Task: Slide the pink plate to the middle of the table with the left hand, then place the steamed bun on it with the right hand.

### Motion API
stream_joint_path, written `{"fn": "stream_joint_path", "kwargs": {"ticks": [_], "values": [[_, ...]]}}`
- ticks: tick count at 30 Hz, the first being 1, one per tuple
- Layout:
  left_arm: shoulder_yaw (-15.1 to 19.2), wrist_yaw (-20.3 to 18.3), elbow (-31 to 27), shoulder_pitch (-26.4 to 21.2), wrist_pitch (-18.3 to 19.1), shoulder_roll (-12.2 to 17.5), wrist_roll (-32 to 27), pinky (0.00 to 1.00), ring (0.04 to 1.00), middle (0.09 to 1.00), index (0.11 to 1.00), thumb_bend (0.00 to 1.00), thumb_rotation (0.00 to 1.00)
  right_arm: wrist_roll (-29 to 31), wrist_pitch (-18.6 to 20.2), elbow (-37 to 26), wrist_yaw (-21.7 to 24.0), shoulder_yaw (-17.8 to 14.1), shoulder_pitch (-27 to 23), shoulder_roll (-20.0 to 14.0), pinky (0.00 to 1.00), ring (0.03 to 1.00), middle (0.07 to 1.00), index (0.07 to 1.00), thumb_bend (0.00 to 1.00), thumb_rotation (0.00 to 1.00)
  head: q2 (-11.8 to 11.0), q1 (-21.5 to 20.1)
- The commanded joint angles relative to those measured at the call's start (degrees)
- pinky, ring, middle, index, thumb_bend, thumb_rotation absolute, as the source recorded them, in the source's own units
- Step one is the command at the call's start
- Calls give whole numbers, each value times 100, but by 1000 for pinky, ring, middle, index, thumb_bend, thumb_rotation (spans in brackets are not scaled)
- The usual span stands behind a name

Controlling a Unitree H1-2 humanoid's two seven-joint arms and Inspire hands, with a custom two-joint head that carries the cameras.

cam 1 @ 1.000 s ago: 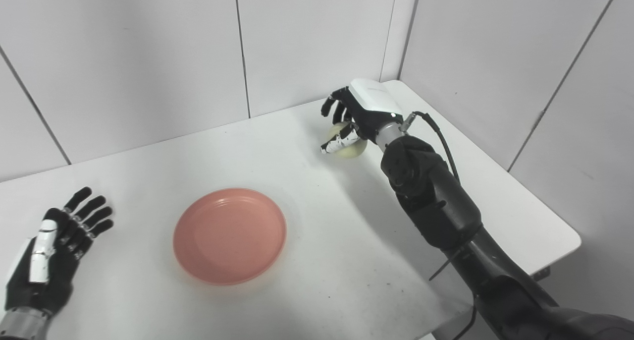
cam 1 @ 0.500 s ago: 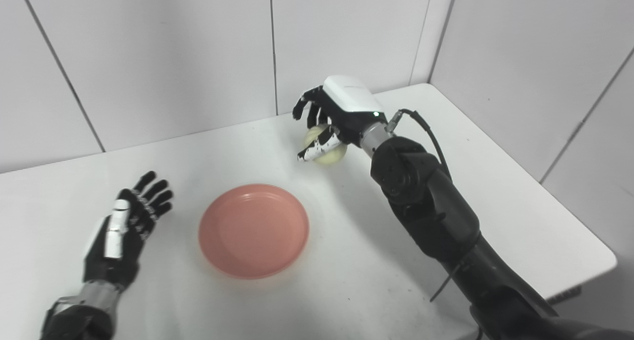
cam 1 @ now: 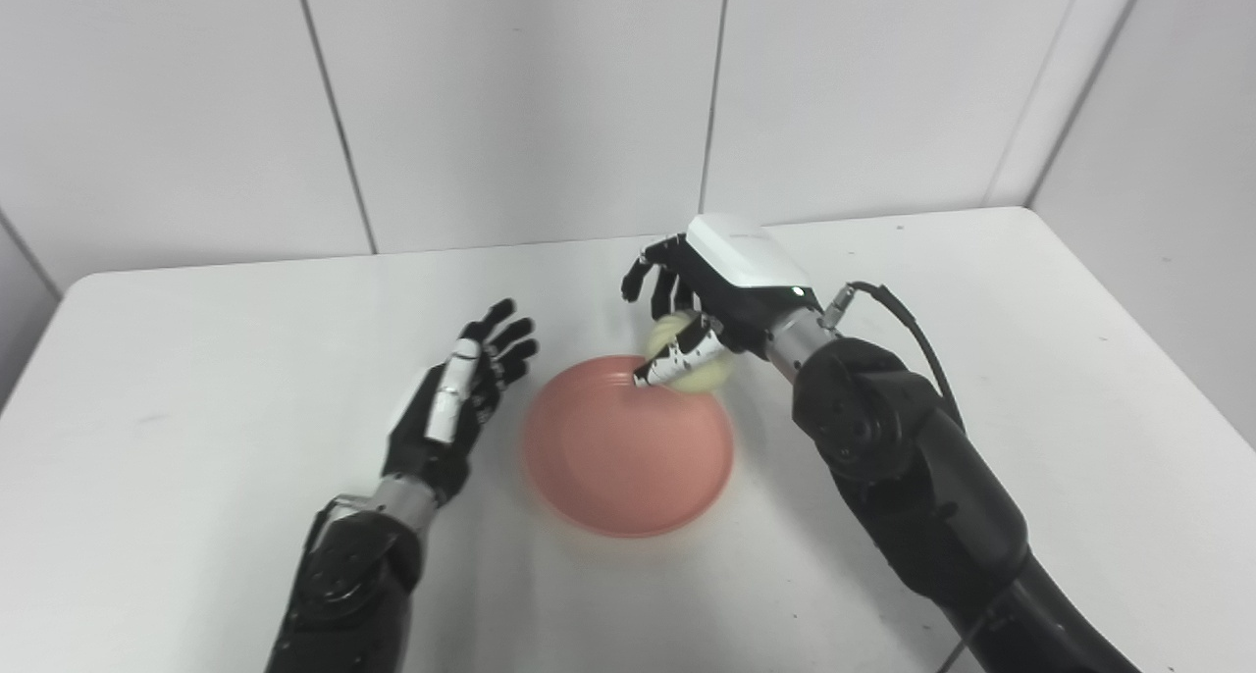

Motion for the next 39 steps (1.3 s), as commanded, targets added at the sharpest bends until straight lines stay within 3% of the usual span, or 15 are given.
{"fn": "stream_joint_path", "kwargs": {"ticks": [1,8,18,23,29,35,36,37,38,39], "values": [[-101,107,379,251,692,-43,189,941,903,914,917,507,1000,-37,-256,-19,-112,37,-208,41,298,378,424,545,515,0,3,14],[-113,132,358,217,717,-91,239,933,904,915,916,494,1000,-76,-429,144,-191,210,-74,164,323,411,432,547,515,0,84,88],[-133,139,195,241,879,-93,231,946,913,923,923,492,1000,-52,-719,656,-444,370,170,232,302,386,420,542,516,0,158,95],[-118,183,195,242,908,-117,227,938,908,915,916,494,1000,-23,-916,1191,-625,496,206,294,357,440,432,540,517,0,174,98],[-149,181,183,227,888,-115,271,944,911,916,916,496,1000,-58,-1171,1641,-901,594,197,326,331,412,417,538,517,0,202,113],[-146,150,176,225,901,-116,288,955,913,919,921,502,1000,-242,-1149,1568,-863,719,194,252,406,484,441,549,515,4,200,121],[-147,142,185,222,897,-113,287,956,915,921,923,506,1000,-272,-1117,1504,-819,730,191,239,472,561,577,675,553,158,200,121],[-146,132,193,222,887,-111,283,956,916,922,924,507,1000,-304,-1062,1373,-750,726,190,226,495,588,623,718,566,212,200,121],[-145,126,198,223,881,-110,279,958,915,921,923,508,1000,-330,-1027,1282,-699,718,190,220,538,641,686,775,572,367,200,121],[-138,129,205,222,874,-113,274,959,915,920,923,508,1000,-355,-988,1154,-644,694,192,222,553,659,707,794,574,420,186,121]]}}
